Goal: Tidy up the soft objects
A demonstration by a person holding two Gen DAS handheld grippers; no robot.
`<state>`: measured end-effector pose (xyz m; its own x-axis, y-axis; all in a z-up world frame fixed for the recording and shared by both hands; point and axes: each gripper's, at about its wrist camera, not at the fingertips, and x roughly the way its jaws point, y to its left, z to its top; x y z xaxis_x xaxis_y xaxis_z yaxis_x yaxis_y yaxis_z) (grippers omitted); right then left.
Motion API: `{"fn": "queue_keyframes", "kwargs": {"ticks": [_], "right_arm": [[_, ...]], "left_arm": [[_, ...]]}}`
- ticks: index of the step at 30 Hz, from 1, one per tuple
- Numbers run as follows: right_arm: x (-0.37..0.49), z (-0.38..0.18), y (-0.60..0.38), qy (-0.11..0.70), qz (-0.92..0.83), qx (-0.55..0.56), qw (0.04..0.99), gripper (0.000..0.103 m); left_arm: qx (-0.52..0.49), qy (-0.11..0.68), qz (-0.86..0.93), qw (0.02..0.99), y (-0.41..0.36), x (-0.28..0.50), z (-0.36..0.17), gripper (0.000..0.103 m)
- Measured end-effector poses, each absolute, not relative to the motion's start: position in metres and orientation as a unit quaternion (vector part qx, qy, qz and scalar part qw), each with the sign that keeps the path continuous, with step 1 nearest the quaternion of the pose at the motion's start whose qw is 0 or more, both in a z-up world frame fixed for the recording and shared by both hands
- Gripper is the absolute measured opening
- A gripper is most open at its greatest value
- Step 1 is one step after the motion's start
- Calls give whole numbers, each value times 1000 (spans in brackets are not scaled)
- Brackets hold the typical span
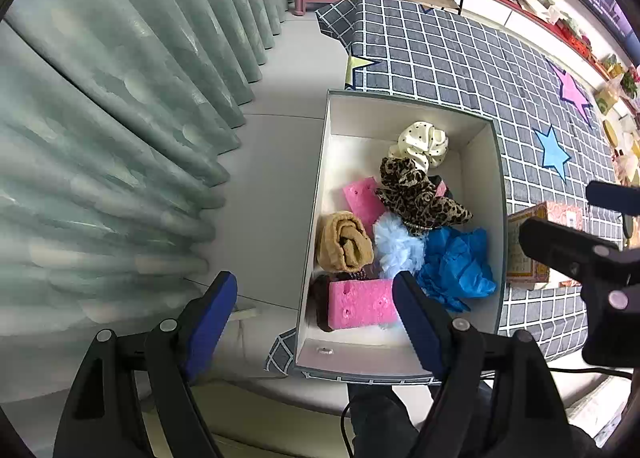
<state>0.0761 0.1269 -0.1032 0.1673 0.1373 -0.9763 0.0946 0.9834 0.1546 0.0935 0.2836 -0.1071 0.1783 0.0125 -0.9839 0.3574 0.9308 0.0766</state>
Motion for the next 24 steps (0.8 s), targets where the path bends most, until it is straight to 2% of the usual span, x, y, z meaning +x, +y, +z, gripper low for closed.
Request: {"fn": "queue_keyframes", "kwargs": {"ticks": [24], "right_arm": [[73,-107,131,645,5,92,758,102]], "left_arm": [[138,626,-158,751,284,82,-113,83]]}}
